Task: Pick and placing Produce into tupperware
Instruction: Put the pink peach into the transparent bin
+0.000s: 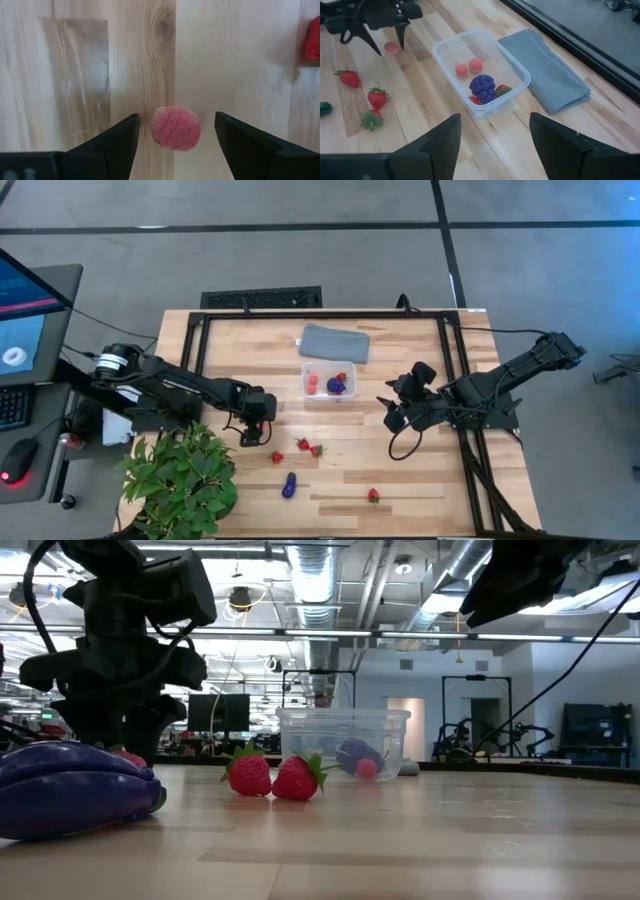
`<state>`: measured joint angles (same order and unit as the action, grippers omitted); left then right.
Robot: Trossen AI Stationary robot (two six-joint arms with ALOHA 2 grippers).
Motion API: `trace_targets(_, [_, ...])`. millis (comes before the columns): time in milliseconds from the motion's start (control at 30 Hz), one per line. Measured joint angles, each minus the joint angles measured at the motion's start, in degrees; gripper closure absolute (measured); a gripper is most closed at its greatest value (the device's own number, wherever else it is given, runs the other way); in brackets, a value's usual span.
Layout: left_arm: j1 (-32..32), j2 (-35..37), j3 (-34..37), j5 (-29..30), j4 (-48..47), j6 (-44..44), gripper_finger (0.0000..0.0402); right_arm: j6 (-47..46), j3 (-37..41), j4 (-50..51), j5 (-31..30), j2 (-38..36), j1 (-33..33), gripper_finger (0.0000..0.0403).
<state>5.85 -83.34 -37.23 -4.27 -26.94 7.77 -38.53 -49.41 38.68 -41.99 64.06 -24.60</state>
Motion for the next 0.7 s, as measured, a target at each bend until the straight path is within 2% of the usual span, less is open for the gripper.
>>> trace_targets(333, [0.0,-0.19,0.0,0.12,-0.04,0.09,0.0159,0.01,0.0,-0.16,0.03,0.01,0.0,0.0143])
trace_targets(700, [0.02,-0.19,0.0,0.02,-0.09,-0.09,0.0259,0.01,0.0,-0.13,0.01,0.01,0.0,0.0143])
